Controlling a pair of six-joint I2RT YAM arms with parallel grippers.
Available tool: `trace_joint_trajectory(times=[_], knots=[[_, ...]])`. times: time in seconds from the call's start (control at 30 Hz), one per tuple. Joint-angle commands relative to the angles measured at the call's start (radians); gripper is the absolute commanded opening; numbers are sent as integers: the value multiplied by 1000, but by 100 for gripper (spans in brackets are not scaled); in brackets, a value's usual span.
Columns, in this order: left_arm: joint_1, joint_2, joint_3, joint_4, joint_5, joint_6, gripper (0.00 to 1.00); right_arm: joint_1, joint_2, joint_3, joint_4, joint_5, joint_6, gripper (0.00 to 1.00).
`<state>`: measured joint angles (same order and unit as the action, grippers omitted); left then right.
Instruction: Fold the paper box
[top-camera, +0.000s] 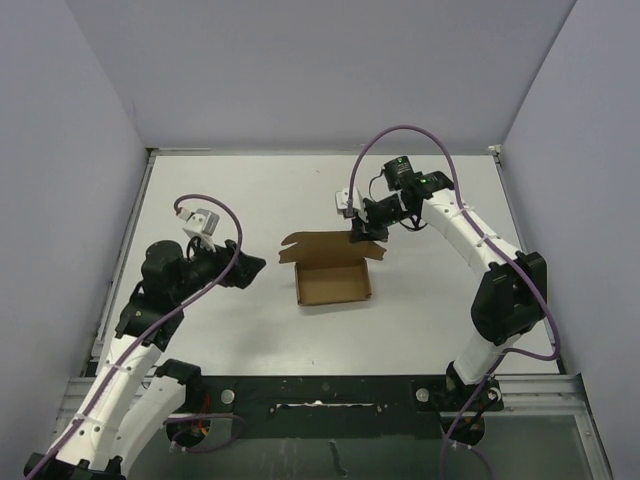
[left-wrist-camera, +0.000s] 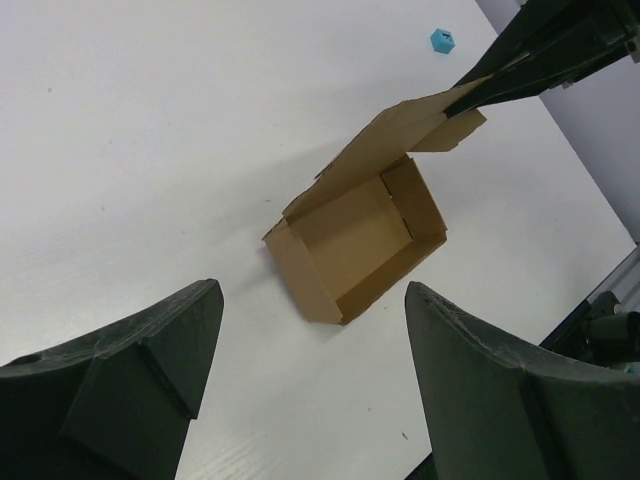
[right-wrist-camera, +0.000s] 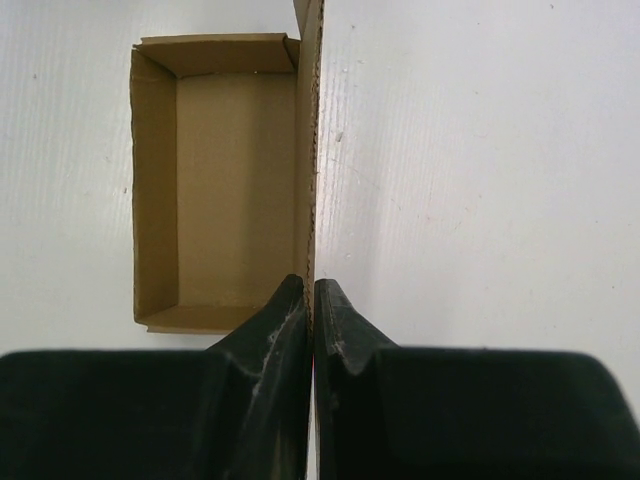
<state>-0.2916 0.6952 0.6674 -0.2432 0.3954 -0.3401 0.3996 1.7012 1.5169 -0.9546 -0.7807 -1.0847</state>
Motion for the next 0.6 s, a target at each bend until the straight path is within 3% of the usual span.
trace_joint_trajectory(times=[0.0,0.3,0.47,0.57], knots=[[6,-40,-1,-95,-88,-73,71,-4,-12,50,-13,-47,-6,0],[6,29,-23,-100,-154,-96,55,-5,-2,76,-33,-52,-6,0],[5,79,-61,2,-141,-104,39,-4,20,108,-62,-51,-12,0],[4,109,-89,98,-116,-99,36,-4,17,108,-61,-48,-11,0]])
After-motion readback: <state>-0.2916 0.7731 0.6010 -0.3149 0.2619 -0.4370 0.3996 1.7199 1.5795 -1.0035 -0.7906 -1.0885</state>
